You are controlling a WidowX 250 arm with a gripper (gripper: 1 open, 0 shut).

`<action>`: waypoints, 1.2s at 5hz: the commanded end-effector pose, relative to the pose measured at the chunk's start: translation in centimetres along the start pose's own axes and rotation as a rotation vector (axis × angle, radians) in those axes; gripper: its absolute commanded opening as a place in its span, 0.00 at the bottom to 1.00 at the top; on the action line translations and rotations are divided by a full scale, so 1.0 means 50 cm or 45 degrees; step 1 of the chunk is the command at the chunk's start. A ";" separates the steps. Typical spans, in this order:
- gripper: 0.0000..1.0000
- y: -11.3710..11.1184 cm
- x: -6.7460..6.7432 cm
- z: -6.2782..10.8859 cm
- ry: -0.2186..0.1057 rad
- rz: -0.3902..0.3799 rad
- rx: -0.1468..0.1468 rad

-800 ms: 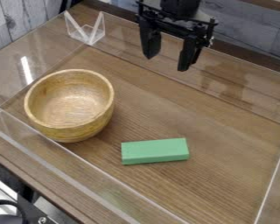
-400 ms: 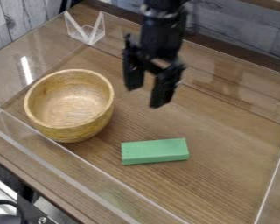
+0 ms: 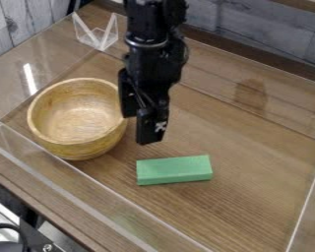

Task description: Put green object into wooden bowl

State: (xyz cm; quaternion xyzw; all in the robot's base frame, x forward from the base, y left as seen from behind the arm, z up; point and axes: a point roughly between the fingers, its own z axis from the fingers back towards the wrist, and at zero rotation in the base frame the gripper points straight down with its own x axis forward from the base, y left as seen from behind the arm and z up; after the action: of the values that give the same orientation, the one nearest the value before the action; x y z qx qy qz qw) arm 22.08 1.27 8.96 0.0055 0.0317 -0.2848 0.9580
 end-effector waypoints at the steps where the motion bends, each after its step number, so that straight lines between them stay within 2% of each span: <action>1: 1.00 -0.013 0.008 0.010 -0.080 -0.051 0.055; 2: 1.00 -0.028 0.015 -0.004 -0.120 -0.092 0.068; 3: 1.00 -0.032 0.023 -0.022 -0.143 -0.091 0.074; 5: 1.00 -0.031 0.011 -0.062 -0.167 -0.084 0.089; 6: 1.00 -0.026 0.007 -0.074 -0.183 -0.118 0.094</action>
State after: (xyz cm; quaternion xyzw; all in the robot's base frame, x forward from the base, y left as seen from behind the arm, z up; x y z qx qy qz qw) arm 20.90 0.01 4.76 0.0149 -0.0362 -0.3306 0.9430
